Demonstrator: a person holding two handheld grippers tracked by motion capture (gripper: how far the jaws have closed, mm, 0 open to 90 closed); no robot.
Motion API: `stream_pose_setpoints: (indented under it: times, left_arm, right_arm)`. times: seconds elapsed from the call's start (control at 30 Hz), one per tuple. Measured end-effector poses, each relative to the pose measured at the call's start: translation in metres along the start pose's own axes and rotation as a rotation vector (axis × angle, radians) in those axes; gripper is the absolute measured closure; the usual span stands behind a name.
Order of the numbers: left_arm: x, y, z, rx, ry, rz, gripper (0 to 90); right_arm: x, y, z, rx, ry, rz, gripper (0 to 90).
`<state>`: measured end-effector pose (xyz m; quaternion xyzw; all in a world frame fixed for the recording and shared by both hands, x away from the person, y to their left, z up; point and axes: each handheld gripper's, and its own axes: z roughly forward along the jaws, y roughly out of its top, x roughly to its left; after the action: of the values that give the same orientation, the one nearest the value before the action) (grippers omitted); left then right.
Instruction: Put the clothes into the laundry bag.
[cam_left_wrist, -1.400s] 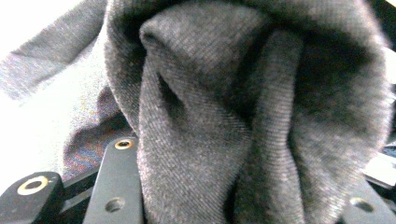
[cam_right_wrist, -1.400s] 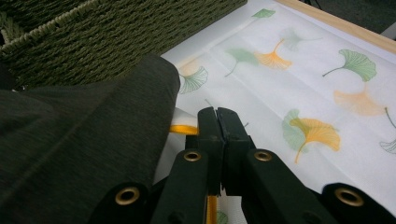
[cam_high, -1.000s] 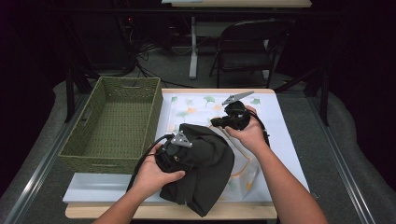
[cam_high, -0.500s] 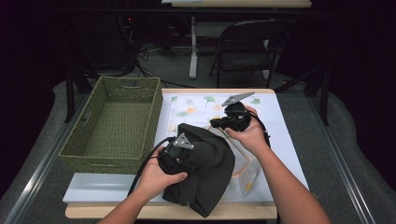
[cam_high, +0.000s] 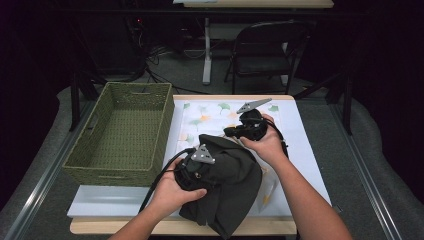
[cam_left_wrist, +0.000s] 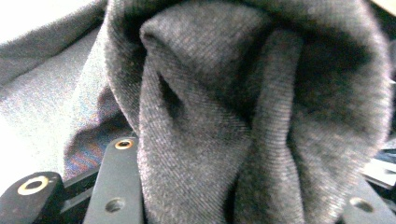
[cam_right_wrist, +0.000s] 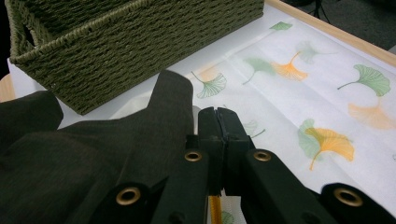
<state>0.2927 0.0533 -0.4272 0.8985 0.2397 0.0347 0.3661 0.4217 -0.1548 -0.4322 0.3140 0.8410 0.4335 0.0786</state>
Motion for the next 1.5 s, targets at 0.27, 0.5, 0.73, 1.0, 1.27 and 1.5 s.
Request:
stream_pose_setpoints:
  times: [0.27,0.5,0.73,1.0,1.27,1.5]
  left_arm:
    - [0.004,0.002,0.012,0.014,-0.013,-0.010,53.5]
    - [0.019,-0.010,0.016,0.048,0.052,-0.051,53.6]
    - [0.031,-0.020,0.012,0.035,0.084,-0.095,53.7]
    - [0.032,-0.017,0.021,0.056,0.109,-0.108,53.6]
    - [0.035,-0.010,0.029,0.050,0.115,-0.141,53.5]
    - [0.034,-0.005,0.035,0.042,0.142,-0.165,53.4]
  right_arm:
    - [0.004,0.002,-0.001,-0.006,0.010,-0.012,89.6]
    - [0.009,0.003,-0.008,-0.002,0.004,-0.045,89.7]
    - [0.016,0.000,-0.016,0.011,0.012,-0.068,89.7]
    - [0.027,0.000,-0.018,-0.008,0.033,-0.077,89.6]
    - [0.036,0.002,-0.022,-0.045,0.056,-0.082,89.7]
    - [0.041,0.002,-0.025,-0.067,0.062,-0.085,89.7]
